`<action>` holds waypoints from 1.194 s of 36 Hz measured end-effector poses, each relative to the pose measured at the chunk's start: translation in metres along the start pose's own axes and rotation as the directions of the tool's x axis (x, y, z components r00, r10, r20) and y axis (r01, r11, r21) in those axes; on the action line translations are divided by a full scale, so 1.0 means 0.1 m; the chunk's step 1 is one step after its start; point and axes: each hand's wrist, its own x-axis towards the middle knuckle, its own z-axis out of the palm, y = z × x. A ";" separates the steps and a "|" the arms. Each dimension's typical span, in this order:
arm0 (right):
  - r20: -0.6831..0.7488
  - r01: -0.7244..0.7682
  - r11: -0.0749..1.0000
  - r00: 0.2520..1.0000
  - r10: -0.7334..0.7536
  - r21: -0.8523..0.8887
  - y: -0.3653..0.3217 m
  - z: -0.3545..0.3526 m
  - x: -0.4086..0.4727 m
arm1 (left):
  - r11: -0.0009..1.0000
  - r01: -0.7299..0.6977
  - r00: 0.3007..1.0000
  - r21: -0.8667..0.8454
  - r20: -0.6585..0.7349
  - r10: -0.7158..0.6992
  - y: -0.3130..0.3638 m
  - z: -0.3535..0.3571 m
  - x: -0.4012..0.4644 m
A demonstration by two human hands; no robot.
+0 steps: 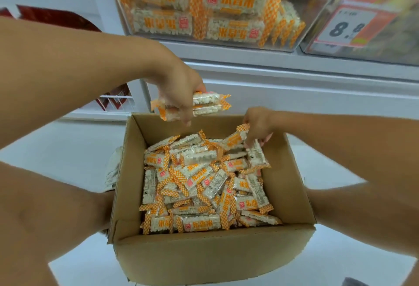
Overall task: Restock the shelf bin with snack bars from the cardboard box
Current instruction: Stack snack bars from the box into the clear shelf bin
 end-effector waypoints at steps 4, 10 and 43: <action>0.053 0.059 0.962 0.996 -0.076 0.267 -0.02 -0.75 -0.62 | 0.949 -0.010 0.999 -0.315 0.039 0.023 0.11 -0.19 -0.18; -0.127 0.231 0.500 0.964 -0.234 0.835 -0.06 -1.20 -1.46 | 0.609 -0.124 0.981 -0.783 -0.189 -0.042 0.20 -0.45 -0.49; -0.566 0.574 0.546 0.798 -0.207 0.610 -0.43 -1.66 -1.89 | 0.060 -0.377 0.926 -0.924 -0.377 0.018 0.59 -0.69 -0.54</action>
